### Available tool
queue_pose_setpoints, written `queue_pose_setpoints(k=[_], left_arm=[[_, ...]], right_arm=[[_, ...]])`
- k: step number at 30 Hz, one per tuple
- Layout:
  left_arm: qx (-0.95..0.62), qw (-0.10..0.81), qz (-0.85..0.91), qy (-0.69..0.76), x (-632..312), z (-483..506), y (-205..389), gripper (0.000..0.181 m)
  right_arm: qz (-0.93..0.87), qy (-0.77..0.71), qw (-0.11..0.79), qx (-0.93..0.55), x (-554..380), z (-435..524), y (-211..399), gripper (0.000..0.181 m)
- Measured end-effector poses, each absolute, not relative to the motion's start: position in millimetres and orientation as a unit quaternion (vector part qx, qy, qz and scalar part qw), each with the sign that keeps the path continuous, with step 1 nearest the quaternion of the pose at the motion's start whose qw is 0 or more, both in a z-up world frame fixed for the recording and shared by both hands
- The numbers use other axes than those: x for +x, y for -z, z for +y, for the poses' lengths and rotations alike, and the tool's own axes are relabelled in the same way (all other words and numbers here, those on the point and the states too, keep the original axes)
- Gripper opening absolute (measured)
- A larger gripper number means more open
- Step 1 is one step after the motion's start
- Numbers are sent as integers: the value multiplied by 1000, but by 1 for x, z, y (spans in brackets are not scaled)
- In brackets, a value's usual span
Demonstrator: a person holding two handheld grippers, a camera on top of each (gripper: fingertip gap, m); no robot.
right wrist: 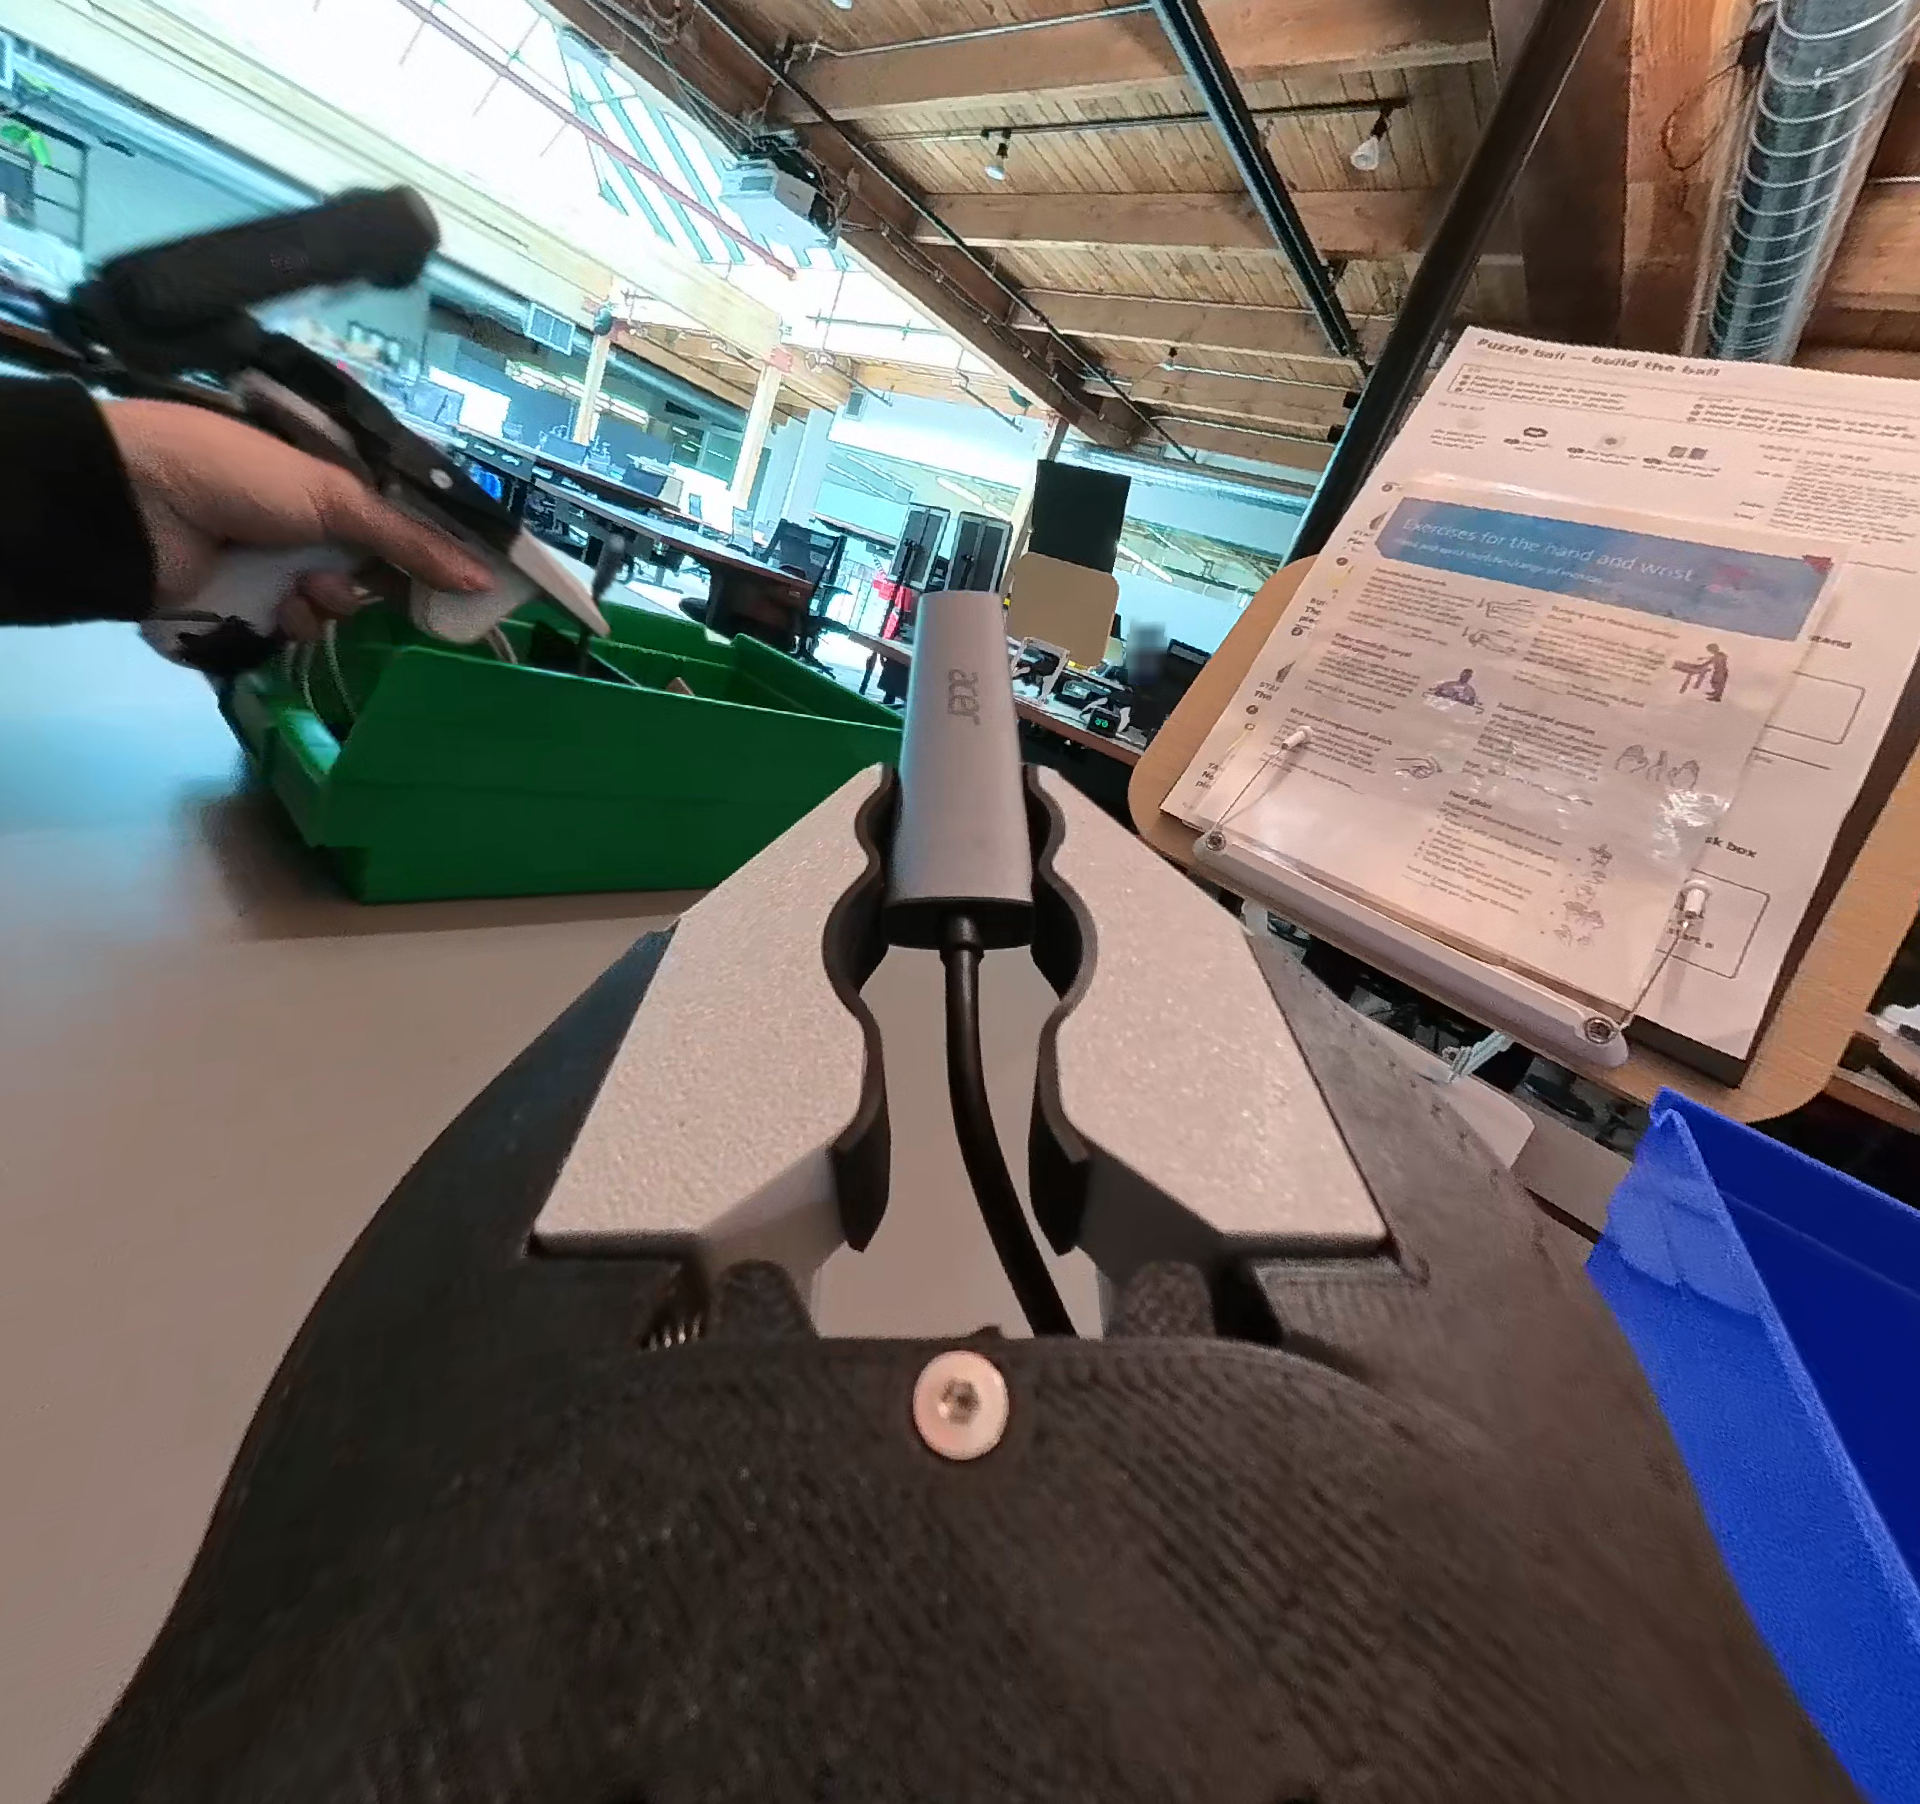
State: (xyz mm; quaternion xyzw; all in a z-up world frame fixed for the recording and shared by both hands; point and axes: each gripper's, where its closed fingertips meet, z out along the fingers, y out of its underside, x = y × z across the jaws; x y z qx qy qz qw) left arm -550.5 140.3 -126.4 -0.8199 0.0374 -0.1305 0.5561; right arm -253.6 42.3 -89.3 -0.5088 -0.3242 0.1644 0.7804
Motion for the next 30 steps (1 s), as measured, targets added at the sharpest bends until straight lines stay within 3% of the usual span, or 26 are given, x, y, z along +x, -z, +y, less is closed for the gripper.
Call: queue_pose_setpoints(k=[7,12,15,22,26,30], left_arm=[[-676,709,186,76,-500,69,-33,2],[-661,671,332,53,-435,8,-84,1],[-718,567,399,53,-403,-5,-48,2],[-802,325,484,127,-329,-8,111,1],[-805,305,487,145,-298,16,174,2],[-793,333,463,213,-272,36,191,2]], right_arm=[[-285,-165,790,-517,-239,49,84,22],[-250,-168,797,-523,-226,54,80,22],[-240,-171,798,-525,-221,55,79,22],[-226,-172,802,-526,-215,56,77,22],[-203,-156,797,-547,-205,63,81,22],[-191,-160,789,-562,-199,68,84,22]])
